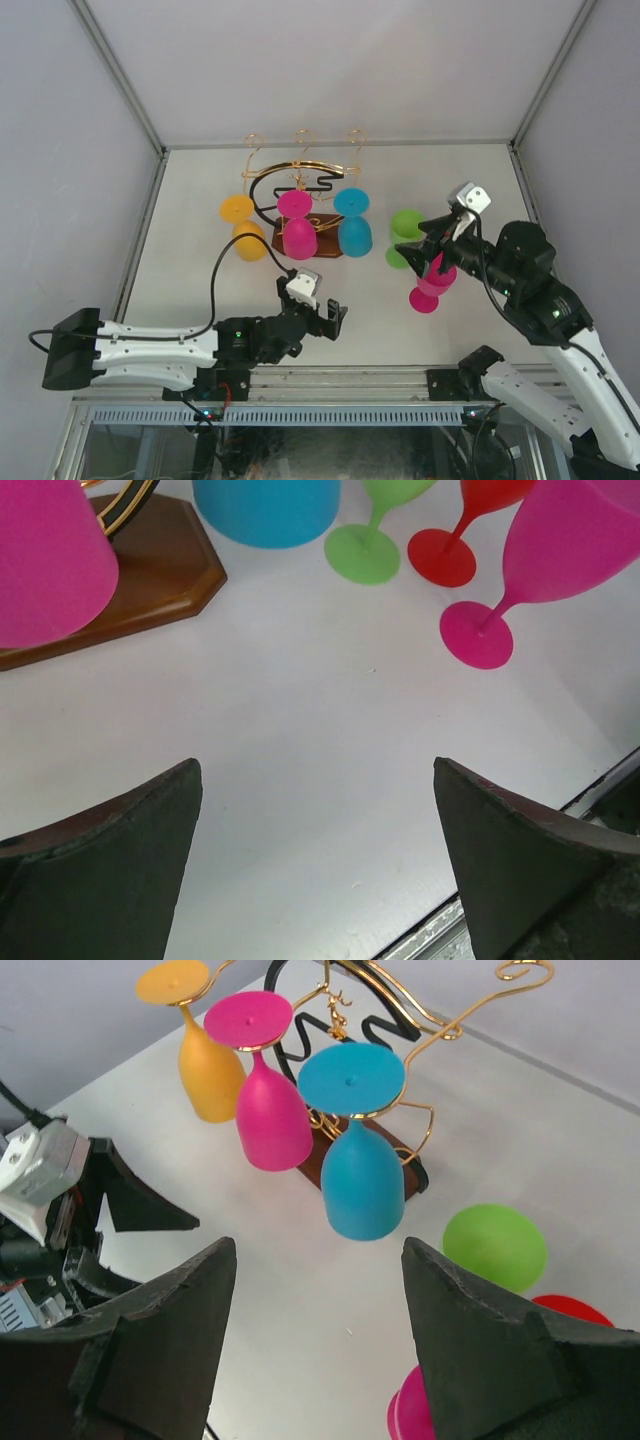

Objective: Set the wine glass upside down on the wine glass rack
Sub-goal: Turn the wine glass upside down at the wine rack, then adjust the wine rack at the center of the board.

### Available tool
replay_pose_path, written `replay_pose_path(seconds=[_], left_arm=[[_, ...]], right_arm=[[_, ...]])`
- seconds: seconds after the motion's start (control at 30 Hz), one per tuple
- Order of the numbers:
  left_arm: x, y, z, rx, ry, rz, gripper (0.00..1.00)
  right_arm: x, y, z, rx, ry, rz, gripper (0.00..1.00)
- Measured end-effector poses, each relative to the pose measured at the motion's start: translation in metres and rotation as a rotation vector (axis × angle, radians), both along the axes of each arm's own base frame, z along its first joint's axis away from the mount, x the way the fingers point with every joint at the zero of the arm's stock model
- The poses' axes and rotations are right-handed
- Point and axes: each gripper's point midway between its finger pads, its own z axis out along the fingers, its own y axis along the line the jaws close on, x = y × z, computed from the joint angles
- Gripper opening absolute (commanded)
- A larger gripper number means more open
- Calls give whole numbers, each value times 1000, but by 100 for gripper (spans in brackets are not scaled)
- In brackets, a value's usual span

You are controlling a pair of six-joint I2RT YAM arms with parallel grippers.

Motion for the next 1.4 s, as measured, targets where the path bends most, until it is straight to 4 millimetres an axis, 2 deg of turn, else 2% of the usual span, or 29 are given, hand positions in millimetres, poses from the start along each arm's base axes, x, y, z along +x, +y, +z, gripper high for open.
replay_pose_path(seconds=[0.13,0.27,0.47,0.57,0.67,1.0,1.2,1.4], left_arm=[[-2,11,-7,16,35,17,100],[-2,24,-21,30,71,28,100],[14,53,-41,11,135,78,100],[16,61,-46,4,154,87,100],[16,63,-49,5,169,83,100],[12,62,-54,-10,206,68,100],[9,69,-60,-24,224,81,100],[8,71,-62,-31,233,88,100]], right_arm=[[20,7,11,6,43,19,73],[40,16,22,26,70,49,75],[65,29,36,30,83,84,75],[76,34,51,21,53,102,75],[89,41,58,0,33,129,75],[135,71,47,-108,54,271,74],[157,97,29,-212,39,407,73],[188,127,18,-278,36,496,72]])
